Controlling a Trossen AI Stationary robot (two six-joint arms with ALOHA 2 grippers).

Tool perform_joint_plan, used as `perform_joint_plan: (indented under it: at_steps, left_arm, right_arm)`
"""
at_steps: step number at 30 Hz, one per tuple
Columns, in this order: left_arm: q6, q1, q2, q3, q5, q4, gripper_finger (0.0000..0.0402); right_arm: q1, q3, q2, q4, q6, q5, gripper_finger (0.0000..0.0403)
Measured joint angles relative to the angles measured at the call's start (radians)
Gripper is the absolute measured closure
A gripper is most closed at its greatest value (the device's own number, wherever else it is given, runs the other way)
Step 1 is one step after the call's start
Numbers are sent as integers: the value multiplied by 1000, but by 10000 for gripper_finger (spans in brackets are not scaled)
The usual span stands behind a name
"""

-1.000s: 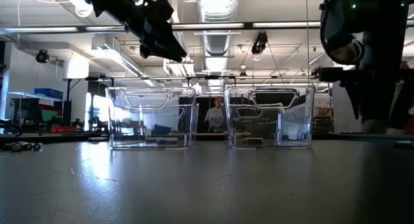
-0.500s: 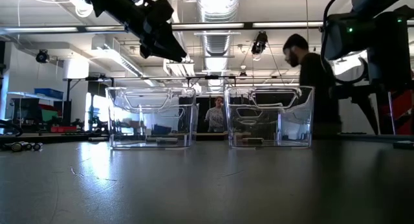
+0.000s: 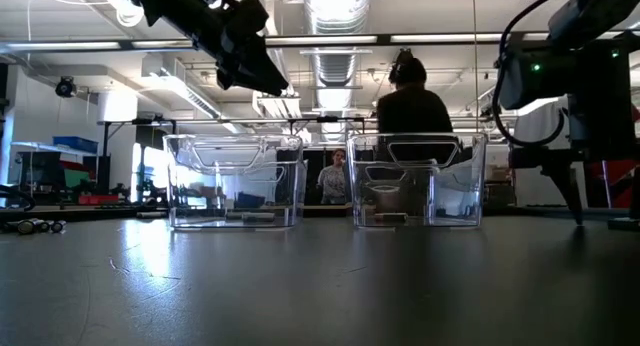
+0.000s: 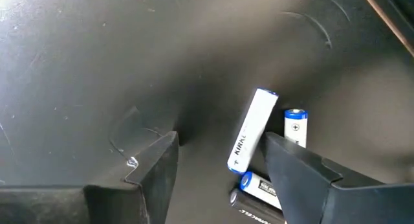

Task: Sort batteries
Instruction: Put the white battery into the left transparent bin

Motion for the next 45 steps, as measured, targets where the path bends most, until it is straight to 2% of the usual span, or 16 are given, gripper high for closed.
perform_joint_plan:
  at_steps: [3,13,20,27,39,45]
  left_arm:
    - [9,0,0,0,-1,0,253]
    - [15,0,0,0,-1,0,253]
    - [15,0,0,0,-1,-1,253]
    - [8,0,0,0,-1,-1,253]
    - [-7,0,-1,0,-1,-9,253]
    - [-7,0,-2,0,-1,-29,253]
  right_arm:
    - [-13,-1,0,-2,-1,-4,202]
    - [-24,-8,1,-8,-17,1,298]
    - [-25,-10,2,-4,-18,10,336]
    - [-25,-10,2,1,-29,14,346]
    - [-26,-2,3,5,-34,-22,324]
    - [-26,1,3,5,-34,-33,336]
